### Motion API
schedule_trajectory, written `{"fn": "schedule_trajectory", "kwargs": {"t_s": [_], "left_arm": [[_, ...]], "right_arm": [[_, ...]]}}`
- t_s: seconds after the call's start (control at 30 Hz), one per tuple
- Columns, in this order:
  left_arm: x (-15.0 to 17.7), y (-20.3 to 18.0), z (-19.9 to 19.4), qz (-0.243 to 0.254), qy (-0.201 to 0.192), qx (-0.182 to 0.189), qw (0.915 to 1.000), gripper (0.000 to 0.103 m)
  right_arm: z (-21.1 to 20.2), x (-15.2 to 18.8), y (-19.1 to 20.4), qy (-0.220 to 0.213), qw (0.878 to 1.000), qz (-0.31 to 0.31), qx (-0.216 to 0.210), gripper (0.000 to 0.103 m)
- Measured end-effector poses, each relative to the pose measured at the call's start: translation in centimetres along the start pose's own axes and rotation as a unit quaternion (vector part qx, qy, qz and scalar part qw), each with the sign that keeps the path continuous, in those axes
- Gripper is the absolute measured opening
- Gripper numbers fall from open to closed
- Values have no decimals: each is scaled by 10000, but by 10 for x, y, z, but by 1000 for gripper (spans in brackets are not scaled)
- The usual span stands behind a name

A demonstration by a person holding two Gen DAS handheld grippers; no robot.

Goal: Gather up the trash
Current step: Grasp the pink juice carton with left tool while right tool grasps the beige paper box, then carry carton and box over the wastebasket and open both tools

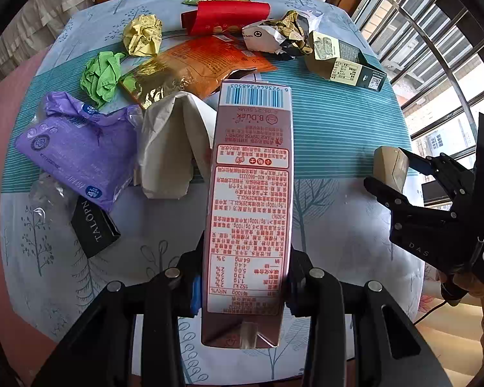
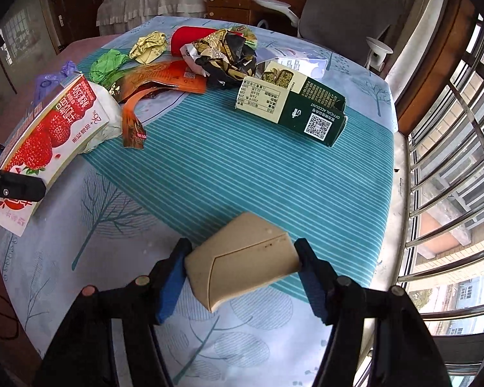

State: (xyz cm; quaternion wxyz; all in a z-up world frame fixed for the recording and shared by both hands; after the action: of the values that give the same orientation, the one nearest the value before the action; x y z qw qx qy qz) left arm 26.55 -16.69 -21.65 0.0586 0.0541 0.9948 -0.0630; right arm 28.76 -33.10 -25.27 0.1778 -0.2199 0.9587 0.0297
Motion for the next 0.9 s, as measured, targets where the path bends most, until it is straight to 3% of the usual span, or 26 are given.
{"fn": "schedule_trajectory", "kwargs": {"t_s": [0.27, 0.53, 0.7, 0.8, 0.9], "left_arm": [[71, 38, -68, 530, -265, -42, 9982, 36], [179, 106, -88, 1176, -205, 114, 9928, 36], [247, 138, -78, 1431, 56, 278, 9893, 36], [287, 147, -63, 1336, 391, 476, 9891, 36], [313, 150, -38, 1387, 585, 441, 9876, 36]], "right_arm": [[-53, 15, 60, -194, 9921, 1105, -563, 65], [-111, 64, 202, -389, 9807, 1754, -773, 65], [-112, 116, 289, -115, 9773, 1940, -846, 65], [-99, 150, 321, 262, 9731, 2104, -904, 65], [-76, 180, 339, 655, 9686, 2224, -892, 65]]}}
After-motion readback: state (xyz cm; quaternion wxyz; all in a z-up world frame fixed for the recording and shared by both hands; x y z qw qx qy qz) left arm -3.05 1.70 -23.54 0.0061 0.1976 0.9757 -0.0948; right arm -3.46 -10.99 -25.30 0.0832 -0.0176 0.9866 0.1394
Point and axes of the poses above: each gripper's, at about its wrist camera, not at the fingertips, and z roughly the way its jaws point, y to its left, x to its underside, the point moved 9 cm from there along z, roughly the way its jaws point, and after that the axes turned 4 degrees about y, right-handed, at the moved point
